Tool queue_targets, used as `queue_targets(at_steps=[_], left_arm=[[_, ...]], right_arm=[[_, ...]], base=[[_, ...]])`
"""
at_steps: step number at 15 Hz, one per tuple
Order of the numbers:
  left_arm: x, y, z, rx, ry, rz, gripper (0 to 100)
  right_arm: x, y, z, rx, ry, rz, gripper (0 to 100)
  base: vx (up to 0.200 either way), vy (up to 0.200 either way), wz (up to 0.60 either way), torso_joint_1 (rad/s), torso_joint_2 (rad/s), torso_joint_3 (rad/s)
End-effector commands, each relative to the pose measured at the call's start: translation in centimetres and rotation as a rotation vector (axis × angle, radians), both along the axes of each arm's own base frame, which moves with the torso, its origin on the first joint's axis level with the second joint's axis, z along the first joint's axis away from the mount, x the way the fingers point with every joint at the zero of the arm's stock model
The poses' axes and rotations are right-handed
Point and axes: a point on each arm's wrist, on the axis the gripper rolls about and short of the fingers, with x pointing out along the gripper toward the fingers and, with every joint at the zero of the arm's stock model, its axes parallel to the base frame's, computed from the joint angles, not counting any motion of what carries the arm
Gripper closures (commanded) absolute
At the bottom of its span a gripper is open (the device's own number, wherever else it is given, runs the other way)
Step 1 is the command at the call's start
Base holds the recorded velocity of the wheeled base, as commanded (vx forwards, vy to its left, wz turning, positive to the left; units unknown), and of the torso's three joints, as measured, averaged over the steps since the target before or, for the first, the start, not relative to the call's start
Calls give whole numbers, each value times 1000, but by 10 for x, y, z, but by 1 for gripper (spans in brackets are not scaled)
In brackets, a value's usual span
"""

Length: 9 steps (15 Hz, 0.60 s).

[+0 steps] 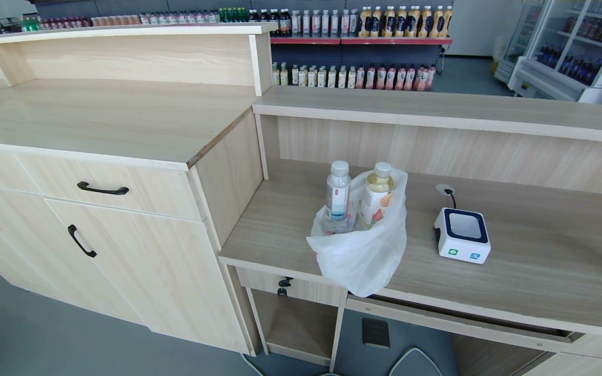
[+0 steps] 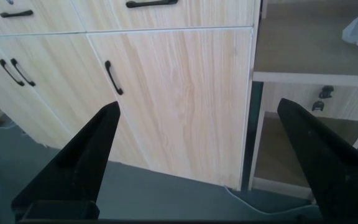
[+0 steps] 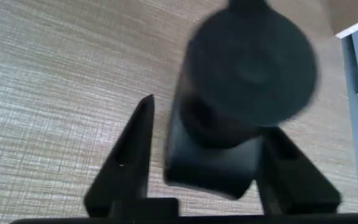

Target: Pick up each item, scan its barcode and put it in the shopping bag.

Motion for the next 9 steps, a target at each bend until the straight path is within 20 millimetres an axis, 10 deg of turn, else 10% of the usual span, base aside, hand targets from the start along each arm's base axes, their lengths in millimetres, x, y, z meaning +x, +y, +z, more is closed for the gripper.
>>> queue_targets(at_steps=[1,5,7,9], left_arm=[[0,0,0,0,-1,1,0],[0,0,0,0,-1,1,0],[0,0,0,0,-1,1,0],[0,0,0,0,-1,1,0]], right_arm=[[0,0,5,-14,-8,2,100],[4,20,62,-180,-102,48,100],[-33,64,139,-481,-145,102,100],[-67,106,170,-653,-152,139,100]], base=[[0,0,0,0,0,0],[0,0,0,0,0,0],[0,0,0,0,0,0],[0,0,0,0,0,0]])
